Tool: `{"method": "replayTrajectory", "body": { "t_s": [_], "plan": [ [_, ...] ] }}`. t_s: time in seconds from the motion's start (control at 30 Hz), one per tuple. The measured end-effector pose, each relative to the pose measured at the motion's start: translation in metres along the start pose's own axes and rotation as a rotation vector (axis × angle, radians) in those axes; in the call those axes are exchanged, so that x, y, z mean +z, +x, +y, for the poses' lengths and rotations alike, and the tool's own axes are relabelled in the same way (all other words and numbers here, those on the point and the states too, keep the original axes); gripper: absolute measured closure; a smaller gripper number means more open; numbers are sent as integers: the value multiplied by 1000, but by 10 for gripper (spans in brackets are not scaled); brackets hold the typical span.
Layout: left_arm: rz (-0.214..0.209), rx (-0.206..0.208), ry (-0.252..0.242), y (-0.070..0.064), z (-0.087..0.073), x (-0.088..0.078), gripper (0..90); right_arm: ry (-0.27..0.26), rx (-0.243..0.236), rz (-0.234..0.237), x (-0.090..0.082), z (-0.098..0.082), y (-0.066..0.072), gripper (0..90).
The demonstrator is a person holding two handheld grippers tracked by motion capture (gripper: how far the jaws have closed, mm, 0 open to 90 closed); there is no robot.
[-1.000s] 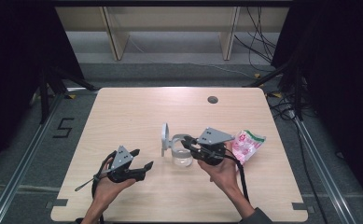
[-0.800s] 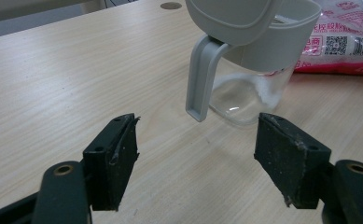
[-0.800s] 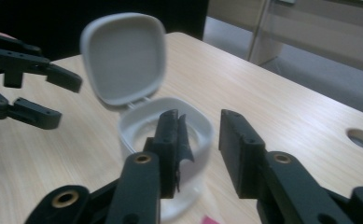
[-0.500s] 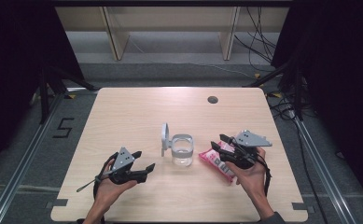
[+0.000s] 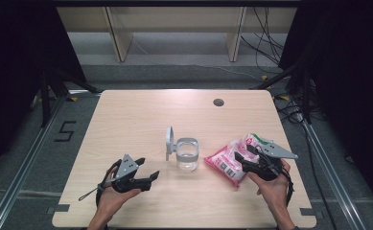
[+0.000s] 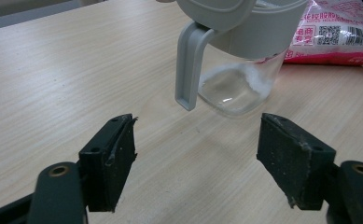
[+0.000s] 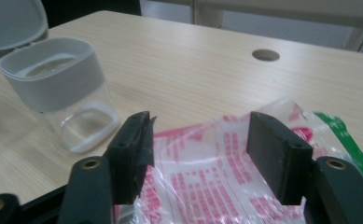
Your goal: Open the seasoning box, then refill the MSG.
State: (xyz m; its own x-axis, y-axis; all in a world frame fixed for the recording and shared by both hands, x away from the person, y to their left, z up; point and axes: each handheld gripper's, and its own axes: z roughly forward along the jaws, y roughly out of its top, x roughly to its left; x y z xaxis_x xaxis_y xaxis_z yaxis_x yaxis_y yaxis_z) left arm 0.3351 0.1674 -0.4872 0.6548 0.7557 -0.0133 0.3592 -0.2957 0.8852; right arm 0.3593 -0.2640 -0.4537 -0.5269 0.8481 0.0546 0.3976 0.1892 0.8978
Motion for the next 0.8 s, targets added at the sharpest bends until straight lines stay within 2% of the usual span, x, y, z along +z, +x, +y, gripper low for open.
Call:
{"method": "replayTrajectory", "body": {
  "t_s": [0.03,0.07,0.13,0.17,0.23,0.27,0.3,0.33,0.37,0.4,0.43,0.47,0.5,0.53,0.57,0.6,0.63,0.67,0.7,0.73,0.77,0.8],
  "plan": [
    [-4,-24,-17,-3,0,1,259,12,42,1,-1,-1,1,379],
    [-5,-20,-14,-3,-1,0,255,11,32,-12,-2,-3,-1,372],
    [-4,-12,-6,-3,-2,-1,247,8,49,-16,-3,-6,-5,360],
    [-6,-16,-11,-3,-2,0,246,29,75,-19,-5,-7,-4,352],
    [-9,-4,-3,-2,-3,-1,244,27,87,-18,-5,-10,-8,345],
    [-8,-5,-6,-2,-3,-2,244,12,81,-15,-5,-12,-11,338],
    [-10,-12,-10,-3,-3,-2,244,22,73,-21,-6,-13,-13,329],
    [-10,-12,-10,-3,-3,-2,244,39,85,-43,-7,-13,-13,319],
    [-3,-16,-10,-3,-3,-3,243,35,122,-36,-8,-15,-12,303],
    [-6,-14,-12,-2,-3,-3,243,28,105,-37,-8,-15,-14,289],
    [-8,-20,-16,-2,-3,-3,244,46,108,-54,-7,-17,-15,280],
    [-8,-33,-27,-3,-3,-2,243,44,86,-63,-8,-18,-17,278],
    [-7,-16,-17,-2,-3,-4,243,53,125,-62,-7,-19,-15,278],
    [-7,-16,-17,-2,-3,-4,243,53,125,-62,-7,-19,-15,278],
    [-3,-18,-16,-3,-2,-4,243,50,103,-61,-7,-22,-20,272],
    [-9,-18,-19,-3,-3,-4,243,52,116,-44,-8,-22,-20,264],
    [-4,-19,-15,-3,-3,-4,243,56,120,-53,-8,-23,-22,260],
    [-8,-19,-17,-3,-3,-4,242,45,145,-61,-8,-24,-20,260],
    [-10,-25,-22,-4,-3,-3,243,81,136,-62,-11,-25,-22,260],
    [-12,-24,-20,-4,-4,-3,243,65,115,-50,-10,-26,-26,259],
    [-13,-25,-21,-4,-4,-3,243,62,100,-77,-10,-27,-28,255],
    [-15,-23,-20,-4,-4,-3,243,59,105,-85,-11,-28,-28,243]
  ]
}}
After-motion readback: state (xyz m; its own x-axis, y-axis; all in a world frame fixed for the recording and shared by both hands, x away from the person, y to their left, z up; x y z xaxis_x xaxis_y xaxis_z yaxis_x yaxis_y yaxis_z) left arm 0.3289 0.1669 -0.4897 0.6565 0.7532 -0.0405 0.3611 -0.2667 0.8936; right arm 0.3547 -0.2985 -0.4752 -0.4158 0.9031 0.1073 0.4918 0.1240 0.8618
